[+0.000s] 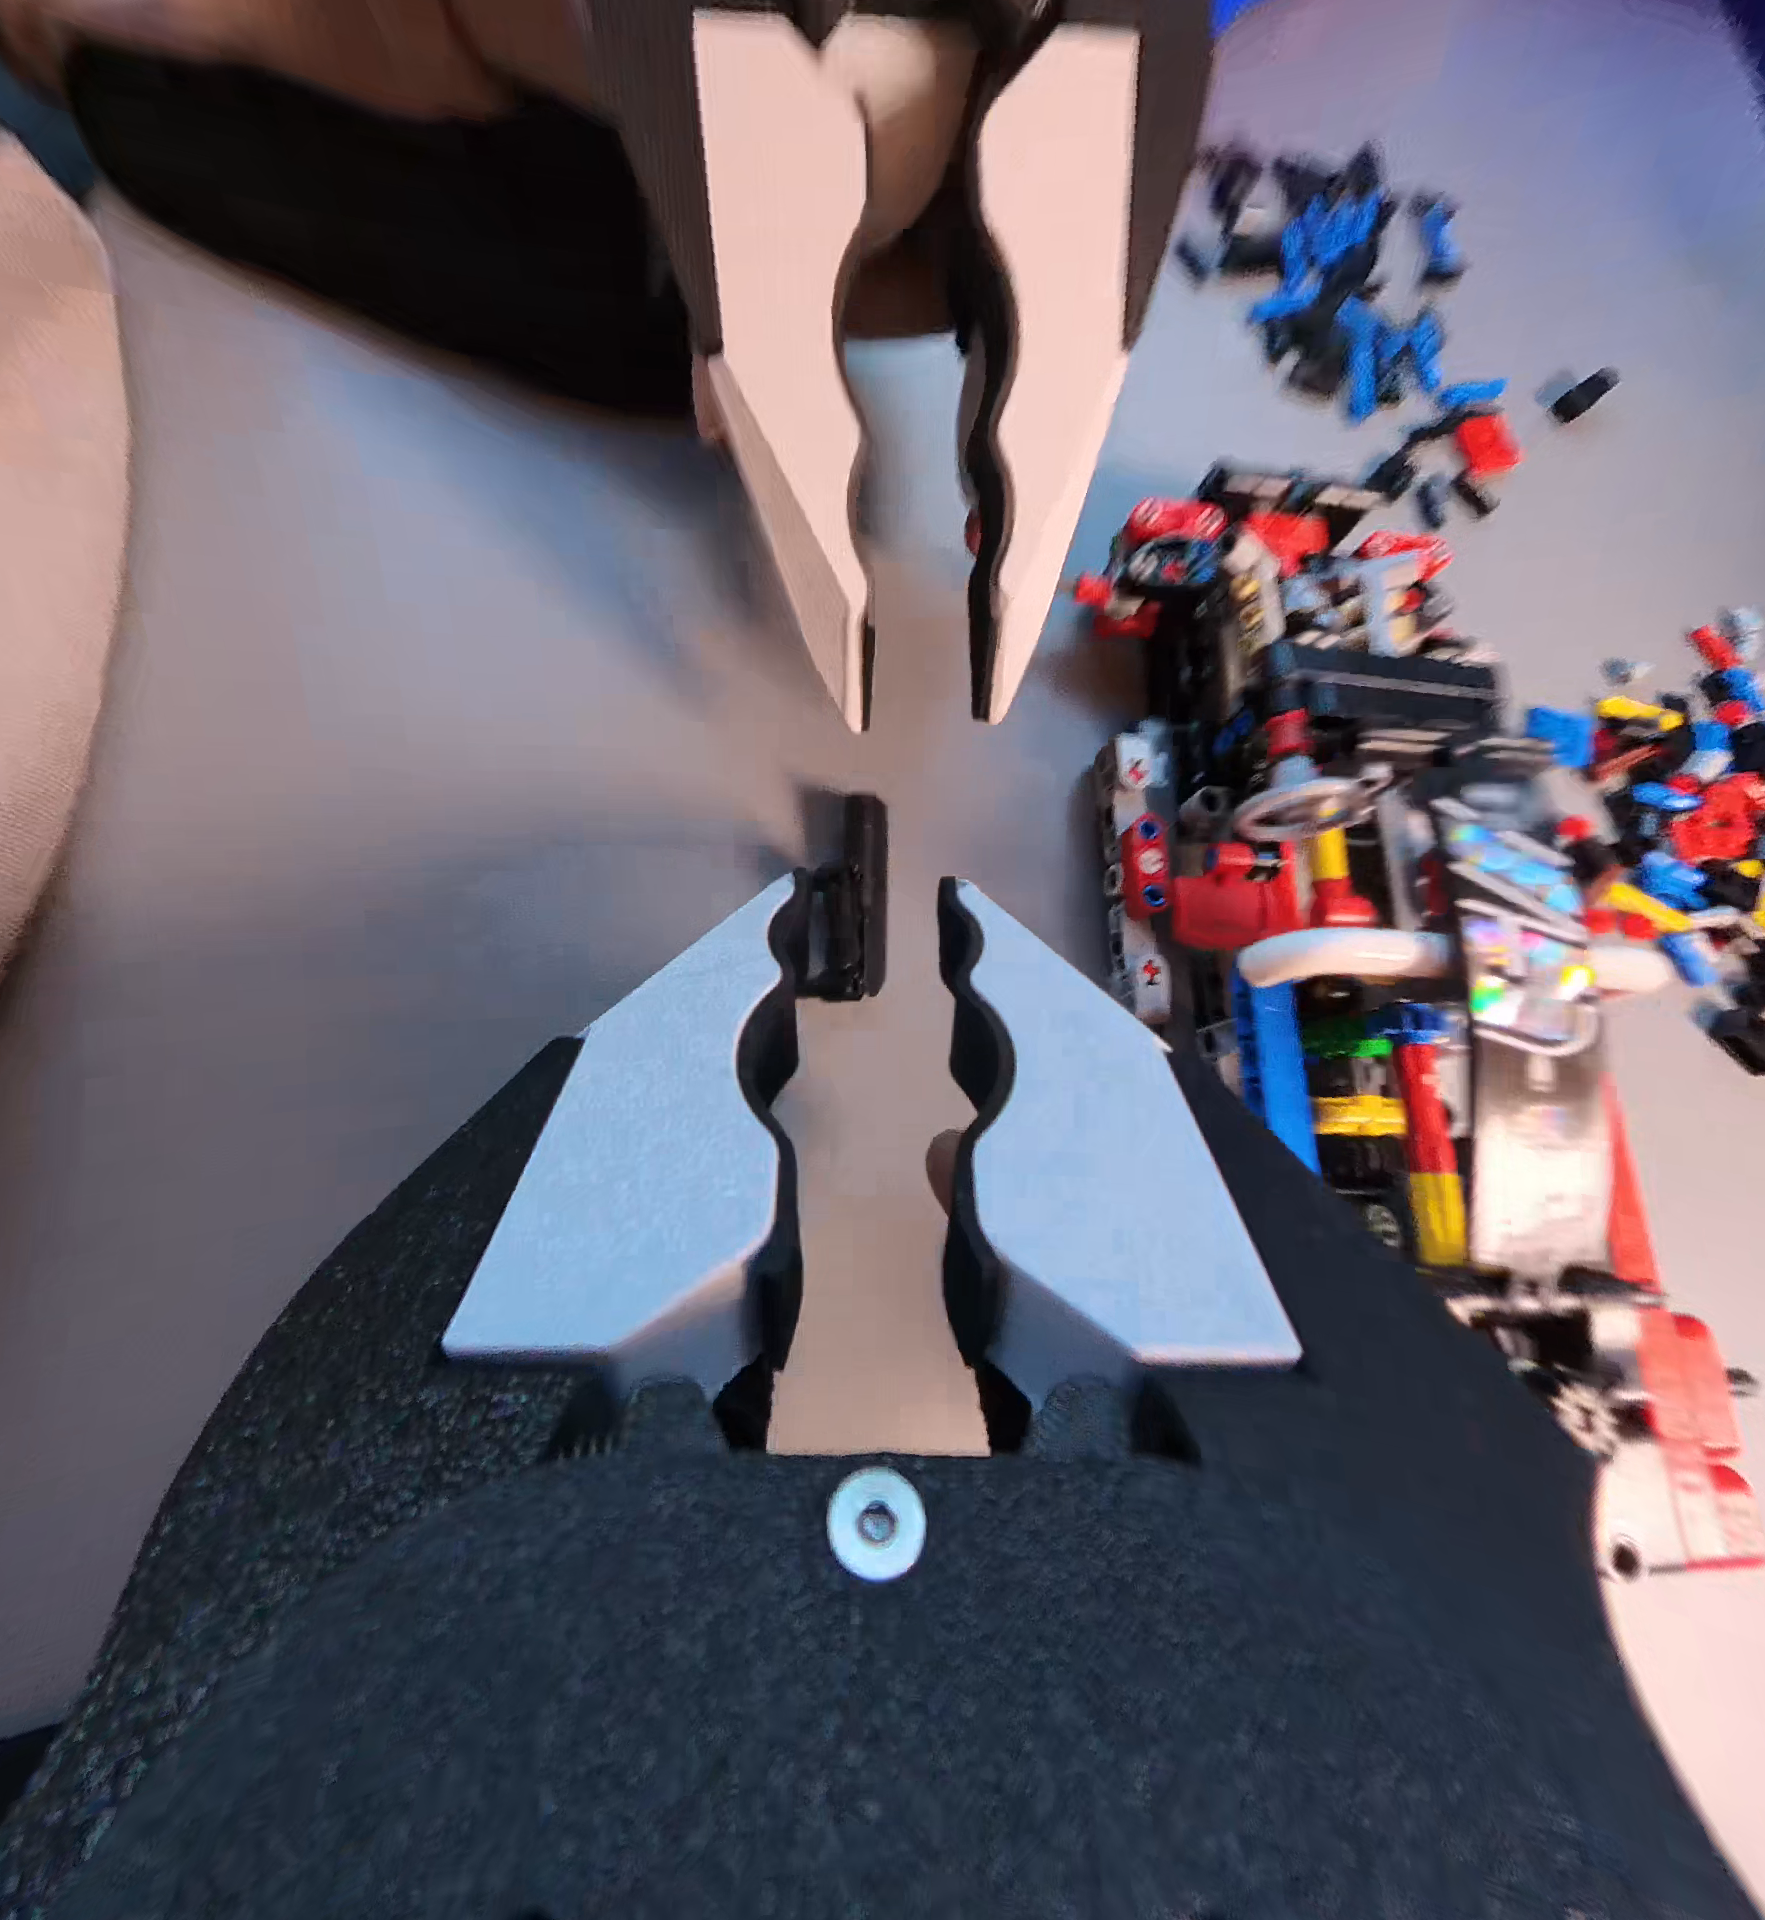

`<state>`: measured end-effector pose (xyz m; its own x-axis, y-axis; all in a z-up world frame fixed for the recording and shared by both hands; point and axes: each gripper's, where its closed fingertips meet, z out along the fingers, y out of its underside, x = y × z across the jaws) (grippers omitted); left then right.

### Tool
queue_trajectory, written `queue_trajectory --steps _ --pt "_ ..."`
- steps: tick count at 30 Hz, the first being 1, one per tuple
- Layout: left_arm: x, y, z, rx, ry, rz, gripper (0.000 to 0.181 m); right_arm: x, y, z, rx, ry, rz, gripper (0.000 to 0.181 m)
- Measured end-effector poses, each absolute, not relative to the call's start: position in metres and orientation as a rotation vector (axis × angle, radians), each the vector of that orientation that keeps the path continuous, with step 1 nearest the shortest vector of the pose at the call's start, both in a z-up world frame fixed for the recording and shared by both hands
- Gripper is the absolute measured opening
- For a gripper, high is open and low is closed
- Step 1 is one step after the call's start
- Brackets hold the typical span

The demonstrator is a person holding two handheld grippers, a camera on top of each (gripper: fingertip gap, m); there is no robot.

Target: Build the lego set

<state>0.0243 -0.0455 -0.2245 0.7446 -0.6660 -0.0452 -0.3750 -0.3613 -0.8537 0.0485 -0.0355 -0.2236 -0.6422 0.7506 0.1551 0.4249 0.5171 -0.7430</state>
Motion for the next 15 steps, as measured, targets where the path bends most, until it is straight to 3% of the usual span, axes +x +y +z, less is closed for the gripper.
queue_trajectory --steps 4,8,12,15 --pt "0.006 -0.036 -0.186 -1.836 0.580 -0.396 0.024 0.032 0.009 -0.154 -1.032 -1.889 1.129 0.024" --pt "-0.031 -0.027 -0.145 -1.658 0.321 -0.339 0.031 0.031 0.139 -0.127 -1.367 -1.459 0.905 0.017" --pt "-0.068 -0.029 -0.126 -1.567 0.140 -0.239 0.034 0.052 0.264 -0.170 -1.707 -1.333 0.581 0.033" --pt "-0.080 -0.030 -0.123 -1.550 0.101 -0.193 0.035 0.056 0.307 -0.222 -1.993 -1.409 0.528 0.069"
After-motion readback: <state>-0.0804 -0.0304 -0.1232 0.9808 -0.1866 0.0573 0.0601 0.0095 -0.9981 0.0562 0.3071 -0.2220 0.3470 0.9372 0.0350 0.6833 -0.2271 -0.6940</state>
